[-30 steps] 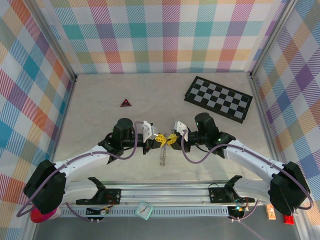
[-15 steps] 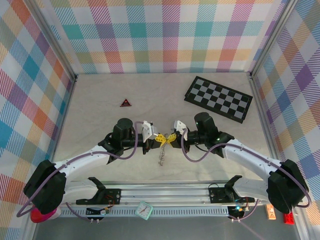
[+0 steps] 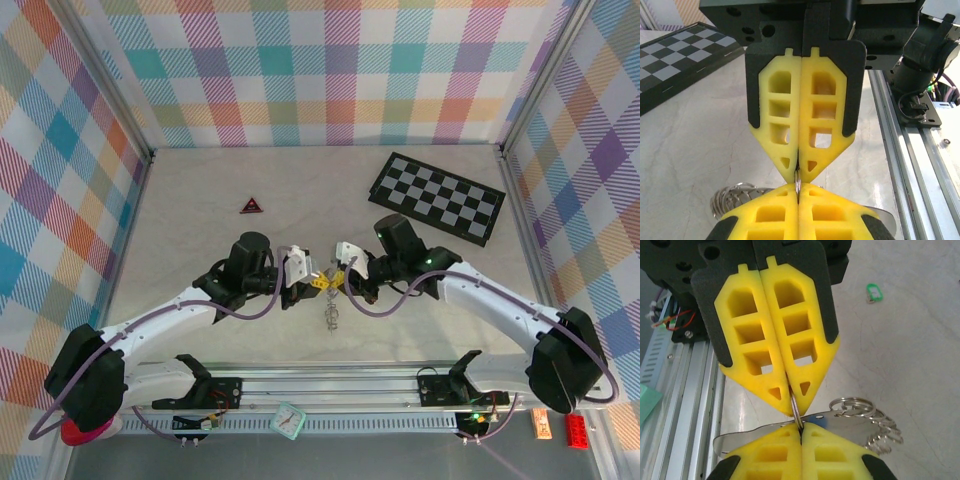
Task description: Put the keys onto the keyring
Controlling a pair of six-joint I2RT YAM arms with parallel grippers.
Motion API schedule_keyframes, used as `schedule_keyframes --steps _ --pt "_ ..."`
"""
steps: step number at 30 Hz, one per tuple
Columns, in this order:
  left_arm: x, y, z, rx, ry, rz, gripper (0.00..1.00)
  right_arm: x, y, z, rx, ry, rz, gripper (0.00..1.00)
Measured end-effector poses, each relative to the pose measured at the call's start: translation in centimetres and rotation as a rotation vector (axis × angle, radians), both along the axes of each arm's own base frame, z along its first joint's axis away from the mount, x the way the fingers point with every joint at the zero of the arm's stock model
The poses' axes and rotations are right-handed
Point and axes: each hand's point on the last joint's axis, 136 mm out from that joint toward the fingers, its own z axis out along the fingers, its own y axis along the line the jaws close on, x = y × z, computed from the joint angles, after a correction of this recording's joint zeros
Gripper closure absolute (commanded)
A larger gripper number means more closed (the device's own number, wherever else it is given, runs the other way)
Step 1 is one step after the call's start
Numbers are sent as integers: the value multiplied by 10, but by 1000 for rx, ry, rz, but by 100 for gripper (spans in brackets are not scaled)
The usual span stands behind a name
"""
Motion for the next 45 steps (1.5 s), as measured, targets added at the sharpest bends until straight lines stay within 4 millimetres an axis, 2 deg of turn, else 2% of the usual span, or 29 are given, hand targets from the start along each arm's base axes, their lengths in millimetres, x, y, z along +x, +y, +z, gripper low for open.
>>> schedule_keyframes --steps 2,3,4,7,11,17,21,26,31,38,45 --pt "-1 1 -2 13 -1 -3 100 -1 0 -1 -16 2 5 100" --pt "-1 1 -2 18 0 -5 100 -1 0 -1 -19 2 4 97" --pt "-1 1 -1 19 -3 -6 100 -1 0 0 -19 -2 1 87" --pt "0 2 -1 19 -10 -1 100 1 0 8 17 -26 -22 70" --pt "0 2 0 -21 -12 18 100 0 -9 16 90 -60 -69 68" --pt "1 0 4 -95 15 40 100 -5 -14 -5 94 0 -107 68" --pt "2 -2 13 -135 14 41 100 -3 -12 -14 92 25 -120 70" --pt "2 -5 19 -160 15 37 100 2 -8 -11 113 19 -127 76" --pt "4 -6 21 -174 22 41 100 3 -3 -14 124 43 -119 94" --pt "6 -7 18 -180 41 48 100 -1 7 -20 123 56 -86 95" --pt "7 -8 21 -187 27 47 100 3 4 -15 117 16 -114 100"
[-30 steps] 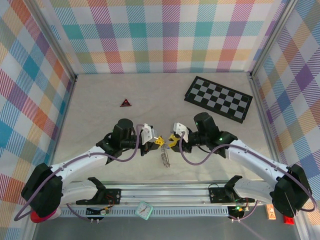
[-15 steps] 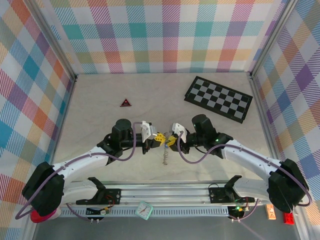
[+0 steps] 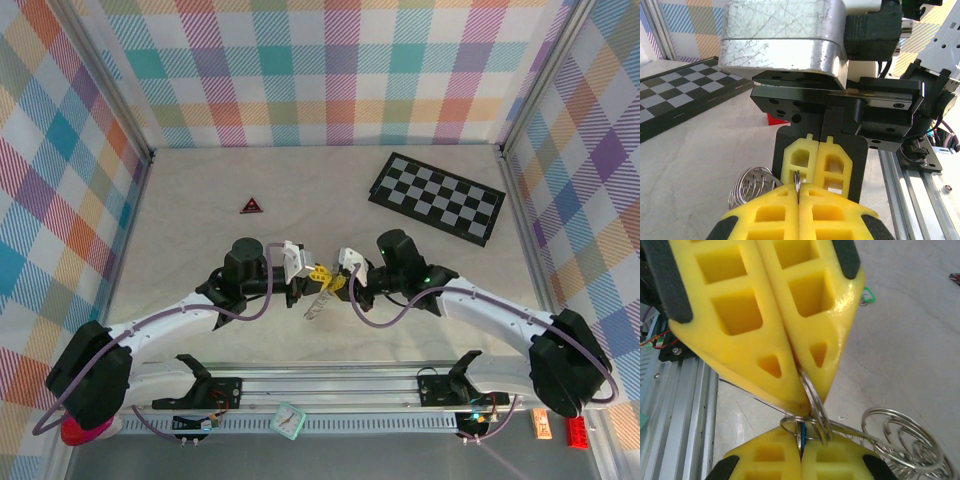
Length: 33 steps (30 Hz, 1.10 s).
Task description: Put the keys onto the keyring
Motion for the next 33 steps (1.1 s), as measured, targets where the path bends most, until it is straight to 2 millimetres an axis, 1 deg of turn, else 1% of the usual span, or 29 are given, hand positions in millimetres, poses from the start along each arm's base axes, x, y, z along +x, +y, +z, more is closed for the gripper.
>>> schedule_keyframes --steps 3,8,14,18,20,25,26,29,33 --pt "0 0 -1 4 -8 -2 100 2 -5 6 -5 -36 -24 100" --pt "-2 2 -10 41 -8 -7 100 4 -11 17 -4 -88 -53 100" --pt "-4 5 -15 67 -9 -9 100 6 -18 20 -24 -126 -77 100" --pt "-6 5 -15 82 -23 -19 100 4 -21 19 -44 -140 -76 100" --pt "-6 5 -14 89 -22 -22 93 4 -22 20 -48 -144 -75 100" --pt "-5 6 -13 100 -27 -8 65 6 -21 29 -48 -160 -78 100" --pt "-5 6 -13 101 -29 -4 60 6 -21 30 -49 -163 -77 100" --pt "-2 9 -7 88 -30 27 51 7 -22 33 -54 -171 -73 100" --pt "1 17 4 44 -62 95 47 8 -23 35 -74 -181 -74 100"
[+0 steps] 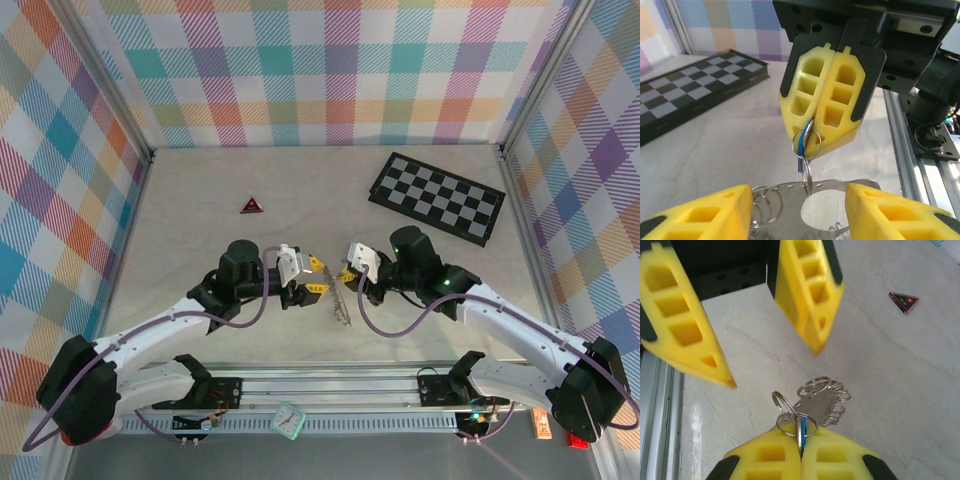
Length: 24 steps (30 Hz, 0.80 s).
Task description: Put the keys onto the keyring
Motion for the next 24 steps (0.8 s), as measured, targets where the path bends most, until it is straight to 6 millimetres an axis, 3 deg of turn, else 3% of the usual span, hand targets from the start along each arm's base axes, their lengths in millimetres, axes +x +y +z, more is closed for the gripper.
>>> schedule_keyframes --steps 2,9,17,21,24 --pt "4 7 3 -19 -17 58 33 1 0 3 -6 -4 0 100" --pt "43 53 34 -132 -37 454 30 8 13 19 -5 -7 17 100" --pt "61 131 88 -333 -106 872 17 -13 77 22 36 54 168 100" --pt "66 156 90 -358 -104 1011 12 -19 113 16 116 114 199 100" --pt "71 168 83 -335 -82 1094 6 -14 127 8 147 141 179 100"
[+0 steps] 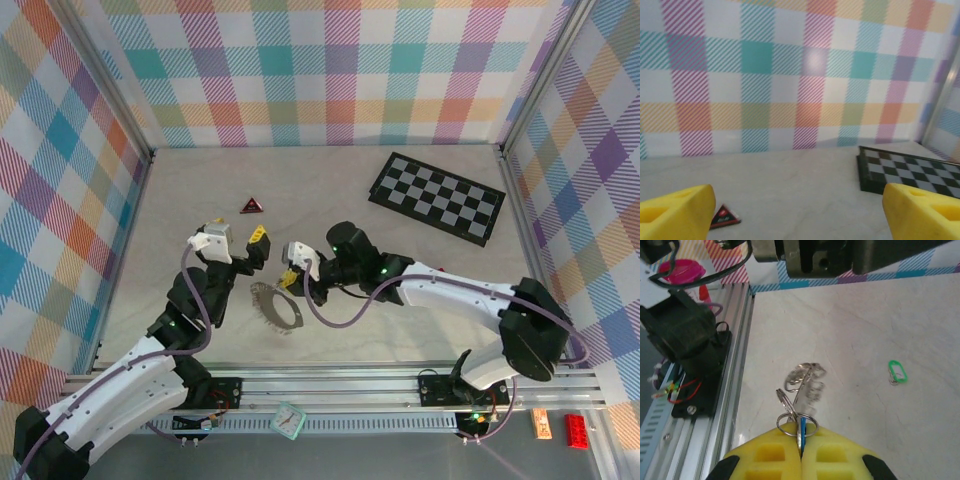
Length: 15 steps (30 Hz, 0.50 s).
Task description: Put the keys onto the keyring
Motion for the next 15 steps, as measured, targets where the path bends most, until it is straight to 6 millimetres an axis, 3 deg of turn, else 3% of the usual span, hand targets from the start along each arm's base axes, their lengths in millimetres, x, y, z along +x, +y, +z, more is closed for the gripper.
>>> schedule_keyframes --steps 3,9,15 --pt "3 7 -5 1 31 46 4 12 -5 -11 -1 16 -55 100" --pt "10 6 -21 15 88 71 3 53 -39 -44 -98 45 -197 100" --pt "19 -1 -43 43 155 73 2 70 -75 -94 -339 -10 -269 100"
